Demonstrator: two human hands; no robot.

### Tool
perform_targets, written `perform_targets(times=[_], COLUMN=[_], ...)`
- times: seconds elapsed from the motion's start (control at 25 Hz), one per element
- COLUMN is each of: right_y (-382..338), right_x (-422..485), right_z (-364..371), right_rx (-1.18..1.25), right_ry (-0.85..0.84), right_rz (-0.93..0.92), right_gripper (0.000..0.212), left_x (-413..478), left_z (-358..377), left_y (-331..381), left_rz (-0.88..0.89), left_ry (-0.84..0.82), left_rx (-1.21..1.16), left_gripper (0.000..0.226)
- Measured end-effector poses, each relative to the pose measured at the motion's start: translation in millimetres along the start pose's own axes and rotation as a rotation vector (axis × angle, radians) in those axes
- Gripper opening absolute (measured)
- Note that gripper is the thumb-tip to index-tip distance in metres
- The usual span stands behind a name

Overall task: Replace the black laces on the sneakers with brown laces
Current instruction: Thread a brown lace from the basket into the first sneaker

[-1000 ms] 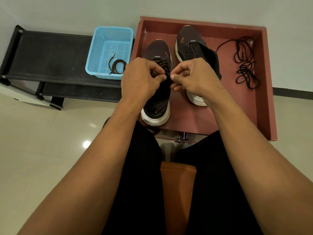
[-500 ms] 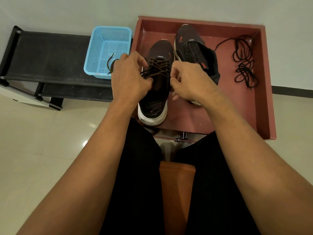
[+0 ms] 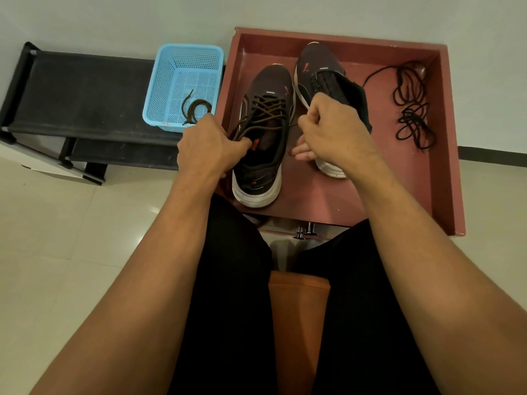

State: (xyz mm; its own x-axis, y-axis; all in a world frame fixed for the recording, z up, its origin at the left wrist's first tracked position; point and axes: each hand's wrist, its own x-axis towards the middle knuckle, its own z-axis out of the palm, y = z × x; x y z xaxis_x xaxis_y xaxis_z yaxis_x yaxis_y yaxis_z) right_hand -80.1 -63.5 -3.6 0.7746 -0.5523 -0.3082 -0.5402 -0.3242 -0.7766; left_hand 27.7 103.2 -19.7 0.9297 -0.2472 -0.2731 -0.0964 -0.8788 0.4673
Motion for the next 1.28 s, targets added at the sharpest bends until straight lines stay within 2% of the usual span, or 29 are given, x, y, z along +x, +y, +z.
perform_targets(times=[0.08,0.2,0.28,0.36,0.44,0.56,0.68,0.76,0.8,0.88,1.0,1.12,1.2,1.28], right_y=[-3,-8,-12,-15,-14,-13,-10,-10,-9,-5,0,-3,-4,-5], right_x=[-2,-4,-3,-5,-8,-13,-13,-11,-10,-5,0,2,5,5], right_z=[-1,7,8,6,6,12,14,11,9,4,2,4,6,5], right_rx=[-0.21,-0.607,-0.653,-0.603,-0.657,-0.78,-0.865,-0.786,-0.719,-0.608,-0.505,-0.468,-0.527,-0.694], right_ry=[0.009,-0.194,-0.339,-0.424,-0.474,-0.596,-0.68,-0.648,-0.579,-0.338,-0.02,0.026,0.008,-0.078], right_rz=[-0.046,-0.032,0.036,0.131,0.154,0.113,0.073,0.114,0.133,0.097,-0.088,-0.217,-0.172,-0.09], right_gripper=[0.017,0.022,0.025,0.032,0.032,0.034,0.038,0.031,0.026,0.021,0.02,0.014,0.02,0.011], left_x=[-3,-5,-2,3,0,-4,-6,-5,-3,-1,0,0,1,1], left_z=[-2,-4,-1,2,-1,-3,-2,-1,0,3,6,9,11,11], left_y=[2,5,2,-2,3,6,7,7,7,5,3,4,5,4], left_rz=[-0.018,-0.029,-0.018,-0.018,-0.027,-0.032,0.001,0.07,0.11,0.143,0.132,0.075,0.042,-0.001], left_ry=[-0.03,-0.075,-0.075,-0.082,-0.099,-0.133,-0.132,-0.154,-0.165,-0.191,-0.223,-0.262,-0.275,-0.299], left_rx=[-0.033,-0.032,-0.025,-0.029,-0.056,-0.087,-0.091,-0.005,0.033,0.048,0.008,-0.046,-0.076,-0.129], left_gripper=[0.048,0.062,0.08,0.084,0.074,0.046,0.046,0.037,0.03,0.023,0.024,0.022,0.022,0.023])
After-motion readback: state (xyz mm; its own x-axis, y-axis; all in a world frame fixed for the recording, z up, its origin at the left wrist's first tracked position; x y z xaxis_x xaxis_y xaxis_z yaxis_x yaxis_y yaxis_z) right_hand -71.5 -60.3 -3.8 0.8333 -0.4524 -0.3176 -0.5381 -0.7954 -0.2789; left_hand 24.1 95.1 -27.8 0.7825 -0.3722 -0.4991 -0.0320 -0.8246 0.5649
